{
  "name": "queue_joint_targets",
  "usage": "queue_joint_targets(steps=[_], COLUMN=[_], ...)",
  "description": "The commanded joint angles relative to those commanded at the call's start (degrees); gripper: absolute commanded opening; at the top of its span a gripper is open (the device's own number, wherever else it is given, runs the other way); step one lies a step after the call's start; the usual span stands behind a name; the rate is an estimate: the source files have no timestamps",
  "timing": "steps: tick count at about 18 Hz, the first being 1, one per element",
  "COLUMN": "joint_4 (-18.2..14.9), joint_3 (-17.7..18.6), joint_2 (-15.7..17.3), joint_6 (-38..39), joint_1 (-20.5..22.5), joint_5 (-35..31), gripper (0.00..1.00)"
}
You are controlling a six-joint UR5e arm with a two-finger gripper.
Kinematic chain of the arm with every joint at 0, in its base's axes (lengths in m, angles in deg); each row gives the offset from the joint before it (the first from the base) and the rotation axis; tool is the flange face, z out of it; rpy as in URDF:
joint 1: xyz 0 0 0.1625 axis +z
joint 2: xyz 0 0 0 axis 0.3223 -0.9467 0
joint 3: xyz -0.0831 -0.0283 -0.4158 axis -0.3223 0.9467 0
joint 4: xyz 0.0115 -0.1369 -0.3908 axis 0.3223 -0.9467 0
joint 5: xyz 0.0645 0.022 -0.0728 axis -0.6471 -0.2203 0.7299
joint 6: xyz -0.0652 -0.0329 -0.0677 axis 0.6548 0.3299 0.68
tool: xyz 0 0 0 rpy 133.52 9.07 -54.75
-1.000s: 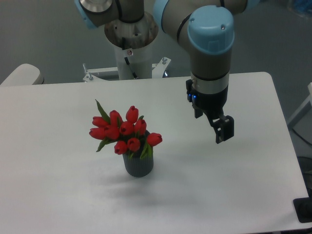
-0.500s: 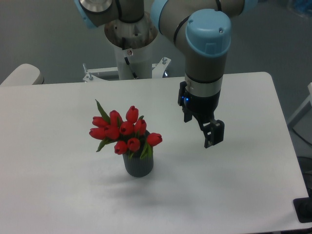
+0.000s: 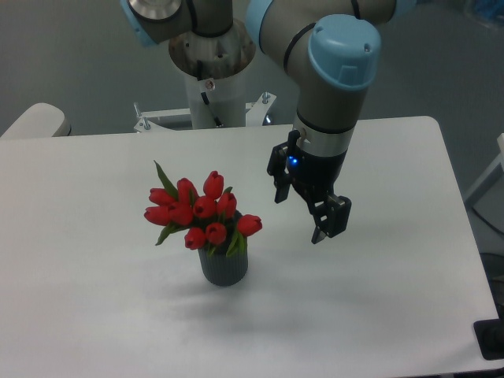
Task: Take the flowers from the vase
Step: 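Open the gripper wide and swing it toward the tulip stems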
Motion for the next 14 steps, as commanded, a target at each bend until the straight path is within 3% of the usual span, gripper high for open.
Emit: queue_joint_targets(steps=[8, 14], joint_4=[0.09, 0.61], joint_3=[1.49, 5.88], joint_2=[0.26, 0.26], joint_6=[3.69, 7.21], joint_1=[2.81, 4.39], joint_5=[8.35, 17.04], gripper=[1.0, 1.0])
